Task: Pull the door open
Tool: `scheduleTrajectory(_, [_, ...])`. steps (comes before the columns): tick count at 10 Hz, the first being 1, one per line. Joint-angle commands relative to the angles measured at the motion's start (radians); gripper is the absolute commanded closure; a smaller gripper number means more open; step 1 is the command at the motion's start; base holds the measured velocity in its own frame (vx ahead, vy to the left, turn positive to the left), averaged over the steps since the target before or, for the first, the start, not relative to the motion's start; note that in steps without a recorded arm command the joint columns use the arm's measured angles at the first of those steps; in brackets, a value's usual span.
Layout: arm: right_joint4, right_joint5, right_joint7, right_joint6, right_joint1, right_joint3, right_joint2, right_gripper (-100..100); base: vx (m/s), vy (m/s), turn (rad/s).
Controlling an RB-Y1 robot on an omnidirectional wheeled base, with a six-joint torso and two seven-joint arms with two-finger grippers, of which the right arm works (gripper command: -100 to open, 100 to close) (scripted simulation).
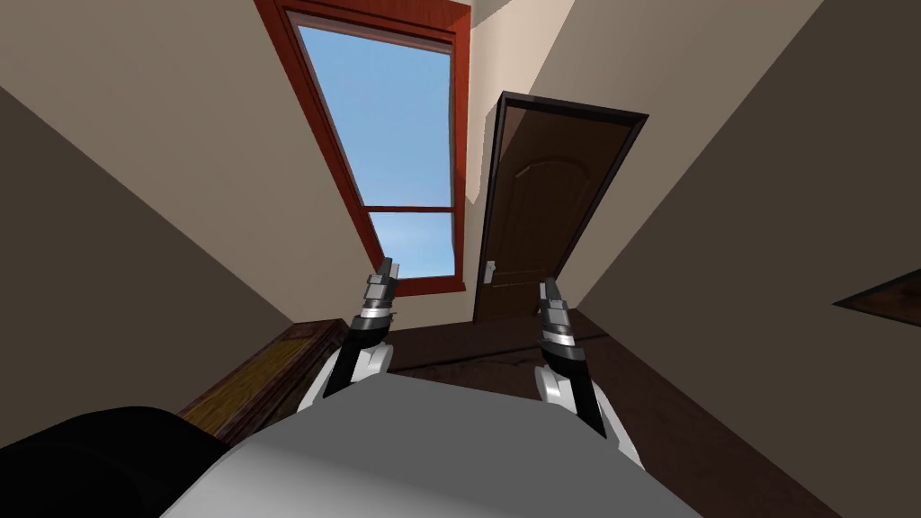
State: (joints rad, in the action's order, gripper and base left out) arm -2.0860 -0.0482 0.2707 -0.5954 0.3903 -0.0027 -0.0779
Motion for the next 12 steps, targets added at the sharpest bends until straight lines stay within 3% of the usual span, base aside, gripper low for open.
scheduleTrajectory(1, [0.038, -0.028, 0.031, 0.01, -0.016, 0.002, -0.011, -100, 0.091, 0.004, -0.008])
scheduleTrajectory(12, [0.331, -0.234, 0.235, 0.065, -0.13, 0.014, -0.086, -100, 0.101, 0.0, -0.009])
